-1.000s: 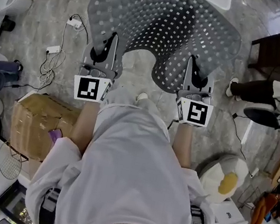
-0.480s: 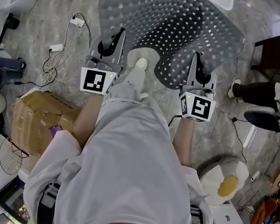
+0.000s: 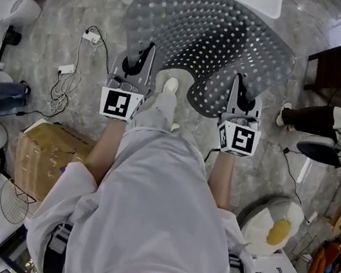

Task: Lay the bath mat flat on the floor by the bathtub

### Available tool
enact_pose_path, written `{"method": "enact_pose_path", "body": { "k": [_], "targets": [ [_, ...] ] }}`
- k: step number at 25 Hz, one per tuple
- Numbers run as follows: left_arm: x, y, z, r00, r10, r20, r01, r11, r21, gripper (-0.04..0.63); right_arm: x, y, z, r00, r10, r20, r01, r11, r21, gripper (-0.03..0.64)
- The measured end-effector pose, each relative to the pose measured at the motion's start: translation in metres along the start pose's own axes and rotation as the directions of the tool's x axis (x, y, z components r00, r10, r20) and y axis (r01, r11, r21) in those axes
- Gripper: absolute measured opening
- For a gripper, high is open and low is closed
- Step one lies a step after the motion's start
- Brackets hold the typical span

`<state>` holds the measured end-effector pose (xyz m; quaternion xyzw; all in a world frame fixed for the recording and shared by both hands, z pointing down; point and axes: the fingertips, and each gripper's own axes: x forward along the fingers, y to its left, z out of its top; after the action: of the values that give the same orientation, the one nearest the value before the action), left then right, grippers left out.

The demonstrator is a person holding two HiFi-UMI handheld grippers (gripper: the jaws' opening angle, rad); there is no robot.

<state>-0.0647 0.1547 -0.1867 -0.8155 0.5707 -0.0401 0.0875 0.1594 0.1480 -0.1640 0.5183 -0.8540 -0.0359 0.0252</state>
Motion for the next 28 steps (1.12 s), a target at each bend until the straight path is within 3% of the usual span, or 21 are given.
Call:
{"method": "enact_pose_path", "body": {
  "k": [7,10,17,21,28],
  "targets": [
    [0.002,0.022,-0.011,1.0,-0.008,-0.009,0.008,1.0,-0.026,0.021,0.012,0.004,-0.003,0.999,-0.027,-0.037,0.027,1.0,-0.014,0.023],
    [0.038,0.029,-0.032,0.999,-0.011,-0.036,0.009,0.999,-0.043,0.021,0.039,-0.019,-0.02,0.997,-0.026,-0.073,0.026,1.0,-0.007,0.025],
    [0.107,0.075,-0.122,0.997,-0.005,-0.079,0.0,0.998,-0.056,0.021,0.129,-0.034,-0.096,0.989,-0.024,-0.147,0.022,1.0,-0.015,0.025],
    [0.136,0.109,-0.179,0.998,0.028,-0.06,-0.034,0.994,-0.1,0.021,0.181,-0.033,-0.146,0.988,-0.017,-0.157,0.017,1.0,-0.003,0.025],
    [0.182,0.116,-0.315,0.997,0.029,-0.071,-0.035,0.996,-0.082,0.021,0.249,-0.05,-0.259,0.988,0.007,-0.155,-0.013,0.999,-0.034,0.025]
  ]
}}
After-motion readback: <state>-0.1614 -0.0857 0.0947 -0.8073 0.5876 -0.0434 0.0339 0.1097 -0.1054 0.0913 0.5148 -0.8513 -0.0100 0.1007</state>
